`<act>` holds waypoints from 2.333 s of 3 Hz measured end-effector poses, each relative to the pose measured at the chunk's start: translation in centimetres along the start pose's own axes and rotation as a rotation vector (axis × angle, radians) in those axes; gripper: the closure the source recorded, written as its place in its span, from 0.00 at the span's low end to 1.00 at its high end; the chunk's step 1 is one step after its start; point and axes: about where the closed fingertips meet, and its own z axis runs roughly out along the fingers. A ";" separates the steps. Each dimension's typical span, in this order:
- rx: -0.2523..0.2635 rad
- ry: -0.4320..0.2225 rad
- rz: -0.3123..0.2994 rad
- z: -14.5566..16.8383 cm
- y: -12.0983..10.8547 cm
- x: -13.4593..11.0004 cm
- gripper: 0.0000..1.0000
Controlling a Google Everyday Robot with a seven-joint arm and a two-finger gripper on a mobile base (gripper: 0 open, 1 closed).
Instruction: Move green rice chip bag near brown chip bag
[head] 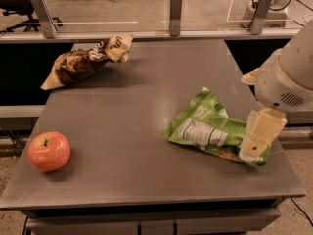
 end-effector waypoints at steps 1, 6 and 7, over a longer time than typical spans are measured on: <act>-0.030 0.015 -0.007 4.0 1.1 0.2 0.00; -0.015 -0.050 -0.054 1.0 -0.5 -1.6 1.00; 0.045 -0.144 -0.134 -2.9 -4.3 -5.0 1.00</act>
Offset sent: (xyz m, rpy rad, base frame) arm -0.0006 0.0089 -0.0368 -0.0086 0.0275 0.0100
